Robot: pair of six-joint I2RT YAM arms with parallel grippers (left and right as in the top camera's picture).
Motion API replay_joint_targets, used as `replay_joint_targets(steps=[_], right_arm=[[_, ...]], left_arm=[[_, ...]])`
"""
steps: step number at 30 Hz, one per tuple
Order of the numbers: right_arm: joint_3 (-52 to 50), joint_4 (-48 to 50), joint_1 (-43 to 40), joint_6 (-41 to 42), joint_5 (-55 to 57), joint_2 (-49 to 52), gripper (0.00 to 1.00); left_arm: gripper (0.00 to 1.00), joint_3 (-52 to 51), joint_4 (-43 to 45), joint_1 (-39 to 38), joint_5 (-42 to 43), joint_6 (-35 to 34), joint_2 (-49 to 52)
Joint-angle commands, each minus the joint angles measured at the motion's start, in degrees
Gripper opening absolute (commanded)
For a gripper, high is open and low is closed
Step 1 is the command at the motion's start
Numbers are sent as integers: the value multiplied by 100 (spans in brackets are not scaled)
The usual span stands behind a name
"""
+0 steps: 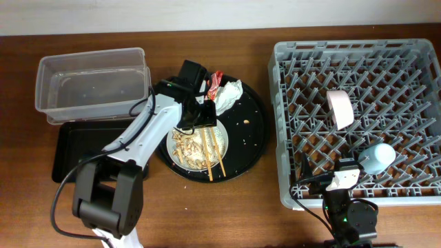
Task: Sort waste into correct bins and load items into the dishwasher rack
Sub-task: 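Grasp the wooden chopsticks from the plate with the left gripper, then carry the chopsticks right and drop them into the rack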
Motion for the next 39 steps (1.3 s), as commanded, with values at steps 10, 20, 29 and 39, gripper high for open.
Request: replay_joint_targets(steps=[10,20,29,39], right_arm=[[-48,0,-22,-33,-52,-44,98],[-48,2,-22,-33,-52,-44,98],[-48,0,-22,-33,-52,-44,98],[-48,2,-22,-33,-52,-44,98]], left_arm=[[34,9,-2,-579,-944,-1985,487],[15,55,293,-575,-649,-2009,850],[0,951,-118,-608,-643,-1373,286],[0,1408,3180,-1711,-341,-1233,734]])
